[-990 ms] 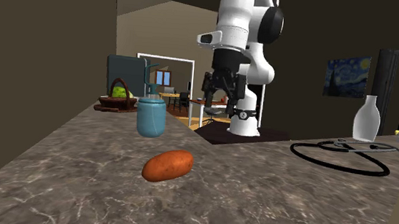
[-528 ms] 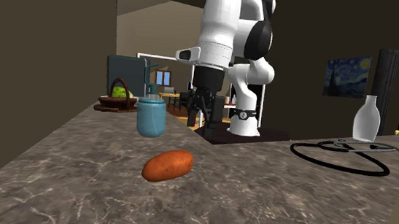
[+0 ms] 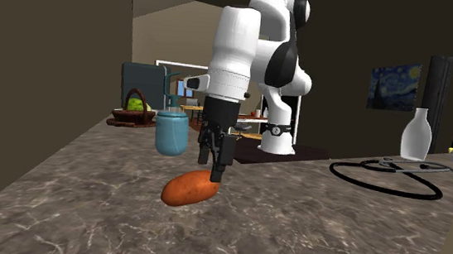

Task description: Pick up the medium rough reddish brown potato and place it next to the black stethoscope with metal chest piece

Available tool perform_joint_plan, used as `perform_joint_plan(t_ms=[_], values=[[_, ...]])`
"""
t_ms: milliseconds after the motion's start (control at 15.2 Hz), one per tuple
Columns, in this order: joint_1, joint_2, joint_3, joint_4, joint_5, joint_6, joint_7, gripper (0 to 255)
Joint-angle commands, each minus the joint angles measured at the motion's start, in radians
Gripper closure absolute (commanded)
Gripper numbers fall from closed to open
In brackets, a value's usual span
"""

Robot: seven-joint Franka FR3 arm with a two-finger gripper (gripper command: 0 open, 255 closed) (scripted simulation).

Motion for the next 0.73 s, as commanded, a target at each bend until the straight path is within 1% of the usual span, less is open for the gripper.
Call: perform_joint_plan(t_ms=[0, 132, 594, 660], values=[[0.001, 0.021, -0.003, 0.003, -0.004, 0.018, 0.004, 0], [0.001, 0.036, -0.005, 0.005, -0.006, 0.032, 0.006, 0], [0.001, 0.037, -0.005, 0.005, -0.006, 0.032, 0.006, 0], [0.001, 0.037, -0.005, 0.005, -0.006, 0.032, 0.006, 255]])
